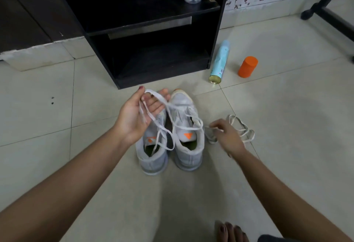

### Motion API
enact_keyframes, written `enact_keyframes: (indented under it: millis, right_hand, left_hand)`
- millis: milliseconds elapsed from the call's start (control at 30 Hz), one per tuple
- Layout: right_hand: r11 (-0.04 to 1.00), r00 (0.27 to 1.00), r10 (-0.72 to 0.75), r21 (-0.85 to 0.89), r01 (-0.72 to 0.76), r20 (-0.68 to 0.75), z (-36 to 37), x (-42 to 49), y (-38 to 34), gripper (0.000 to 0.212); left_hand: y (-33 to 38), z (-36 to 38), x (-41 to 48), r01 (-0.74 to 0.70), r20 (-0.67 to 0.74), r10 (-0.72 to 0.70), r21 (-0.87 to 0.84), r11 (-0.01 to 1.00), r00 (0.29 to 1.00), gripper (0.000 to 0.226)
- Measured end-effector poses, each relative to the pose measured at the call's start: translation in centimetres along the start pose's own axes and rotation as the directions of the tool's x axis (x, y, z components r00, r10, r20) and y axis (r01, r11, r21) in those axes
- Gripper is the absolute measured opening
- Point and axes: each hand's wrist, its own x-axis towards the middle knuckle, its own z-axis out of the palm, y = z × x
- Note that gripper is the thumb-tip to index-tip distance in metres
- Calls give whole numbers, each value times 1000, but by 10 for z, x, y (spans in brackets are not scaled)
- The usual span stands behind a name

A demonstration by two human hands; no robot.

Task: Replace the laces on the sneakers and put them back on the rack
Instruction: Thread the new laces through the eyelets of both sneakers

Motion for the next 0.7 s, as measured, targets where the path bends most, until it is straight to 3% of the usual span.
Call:
enact_keyframes:
  millis: [67, 133, 167, 200, 267, 300, 333, 367, 433, 533, 633, 700]
  right_hand:
    - [848, 977, -181, -486, 212, 111, 20, -10, 34, 50]
    - [719, 969, -161, -650, 245, 186, 23, -12, 59, 63]
    - [704, 972, -140, -672, 230, 186, 20, -8, 68, 64]
    - [702, 979, -126, -683, 200, 157, 12, -2, 78, 64]
    - [712, 997, -74, -698, 79, 37, -8, 12, 94, 62]
    - [715, 999, -28, -699, 1, -27, -20, 20, 99, 61]
    - [706, 996, 21, -704, -72, -82, -31, 28, 101, 58]
    - [692, 990, 64, -709, -133, -124, -37, 34, 98, 56]
    - [707, 982, 14, -693, -141, -186, -30, 37, 77, 56]
    - [891, 939, -306, -395, 224, -157, 5, 15, 15, 51]
    - [887, 886, -460, -2, 461, 55, 40, -17, -62, 51]
    - [893, 851, -423, 304, 332, 313, 54, -31, -105, 58]
  left_hand:
    - [-2, 9, 0, 16, 1, -16, 7, 1000, 1000, 49]
    - [-5, 16, -3, 1, -24, 5, 259, 966, 1000, 40]
    - [-6, 16, -6, -33, -17, 45, 434, 900, 999, 37]
    - [-9, 14, -7, -84, 16, 94, 618, 781, 995, 35]
    - [-15, 2, -7, -174, 117, 168, 908, 382, 979, 35]
    - [-18, -5, -6, -174, 141, 166, 962, 211, 976, 35]
    - [-21, -9, -6, -159, 135, 161, 977, 145, 978, 35]
    - [-21, -11, -7, -148, 123, 155, 975, 165, 980, 36]
    - [-21, -4, -9, -142, 94, 144, 917, 373, 985, 37]
    - [-18, 7, -10, -77, -12, 134, 763, 642, 991, 35]
    - [-13, 8, -9, -41, -35, 69, 527, 849, 997, 35]
    - [-7, 11, -10, -24, -36, 35, 262, 965, 999, 34]
